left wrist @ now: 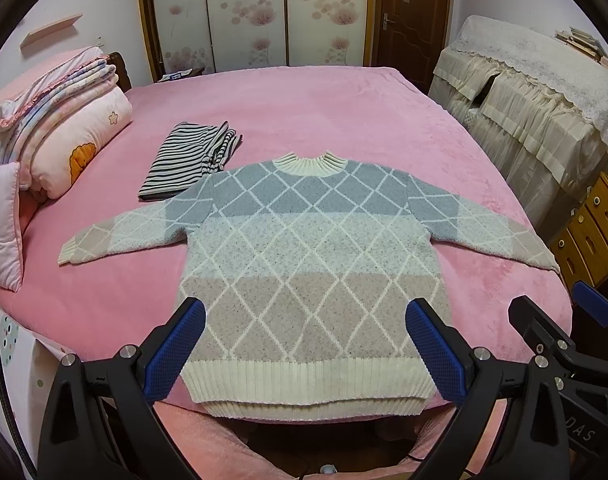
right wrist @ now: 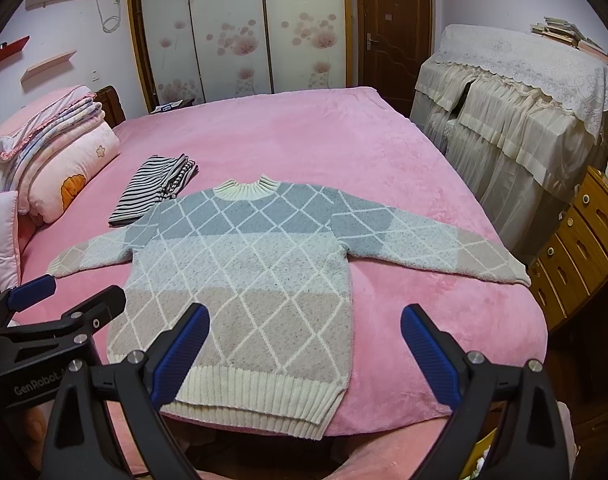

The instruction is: Fold small clothes

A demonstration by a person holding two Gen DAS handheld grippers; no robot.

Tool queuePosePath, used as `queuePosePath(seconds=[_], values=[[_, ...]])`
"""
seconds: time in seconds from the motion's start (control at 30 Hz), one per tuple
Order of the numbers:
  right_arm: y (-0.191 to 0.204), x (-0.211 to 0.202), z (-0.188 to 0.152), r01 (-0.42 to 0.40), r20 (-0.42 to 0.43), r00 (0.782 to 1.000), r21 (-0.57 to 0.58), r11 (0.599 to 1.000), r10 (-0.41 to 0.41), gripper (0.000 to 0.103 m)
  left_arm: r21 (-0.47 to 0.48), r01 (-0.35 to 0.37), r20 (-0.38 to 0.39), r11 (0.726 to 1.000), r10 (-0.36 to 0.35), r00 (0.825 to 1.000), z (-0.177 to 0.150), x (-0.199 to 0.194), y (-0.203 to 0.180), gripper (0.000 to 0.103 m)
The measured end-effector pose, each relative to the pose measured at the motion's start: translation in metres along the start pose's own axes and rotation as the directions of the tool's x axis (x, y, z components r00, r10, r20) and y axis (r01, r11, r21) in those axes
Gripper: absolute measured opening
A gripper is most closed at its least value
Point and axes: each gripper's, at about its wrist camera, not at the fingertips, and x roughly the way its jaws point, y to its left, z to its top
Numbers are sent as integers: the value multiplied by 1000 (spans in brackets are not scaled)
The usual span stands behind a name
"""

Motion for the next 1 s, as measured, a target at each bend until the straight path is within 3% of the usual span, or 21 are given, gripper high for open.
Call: queuePosePath(seconds=[1.0], values=[[4, 0, -8, -26, -21, 999, 1, 1000, 26, 97, -4, -1, -39, 1000, 1, 999, -4, 3, 4, 100]])
